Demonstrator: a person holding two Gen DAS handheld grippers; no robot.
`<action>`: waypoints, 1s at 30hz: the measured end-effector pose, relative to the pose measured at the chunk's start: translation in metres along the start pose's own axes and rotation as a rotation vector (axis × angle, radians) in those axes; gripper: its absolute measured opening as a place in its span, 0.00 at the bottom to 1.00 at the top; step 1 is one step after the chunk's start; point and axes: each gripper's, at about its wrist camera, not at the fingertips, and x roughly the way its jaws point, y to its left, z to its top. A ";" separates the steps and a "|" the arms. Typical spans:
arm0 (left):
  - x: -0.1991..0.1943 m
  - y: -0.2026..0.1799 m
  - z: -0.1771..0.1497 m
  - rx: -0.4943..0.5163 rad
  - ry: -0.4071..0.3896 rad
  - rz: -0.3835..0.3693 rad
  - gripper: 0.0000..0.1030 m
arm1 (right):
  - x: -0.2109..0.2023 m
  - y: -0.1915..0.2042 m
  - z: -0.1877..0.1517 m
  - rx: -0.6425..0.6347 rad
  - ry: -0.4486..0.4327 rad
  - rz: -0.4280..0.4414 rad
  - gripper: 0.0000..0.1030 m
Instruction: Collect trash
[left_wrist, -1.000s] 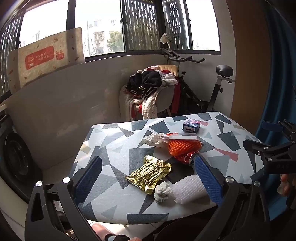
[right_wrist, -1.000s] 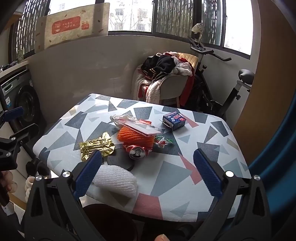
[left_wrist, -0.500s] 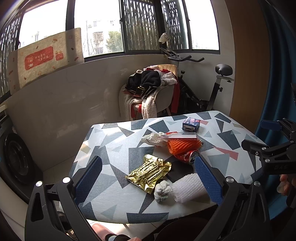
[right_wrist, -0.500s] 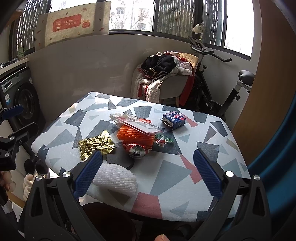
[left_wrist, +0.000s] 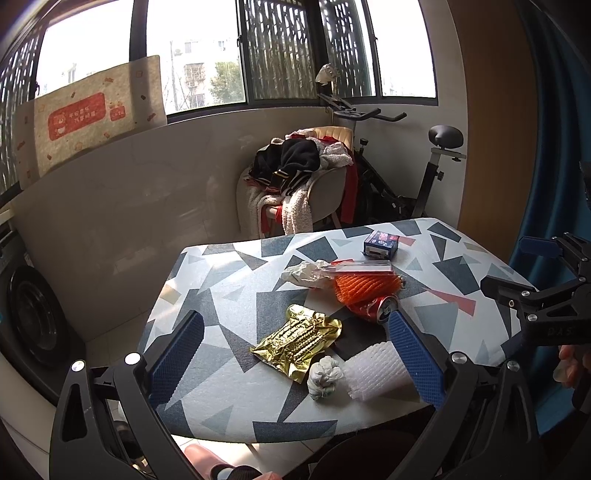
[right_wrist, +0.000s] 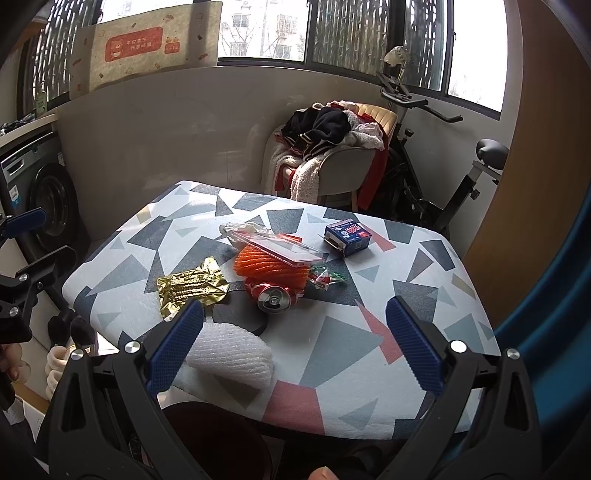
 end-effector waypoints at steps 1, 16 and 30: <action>0.000 0.000 0.000 0.000 0.000 0.000 0.95 | 0.000 0.000 -0.001 -0.001 0.001 -0.001 0.94; 0.005 -0.001 -0.017 0.008 0.005 -0.004 0.95 | 0.003 0.003 -0.005 -0.009 0.007 -0.005 0.94; 0.009 -0.001 -0.018 0.012 0.016 -0.002 0.95 | 0.003 0.003 -0.005 -0.006 0.008 -0.004 0.94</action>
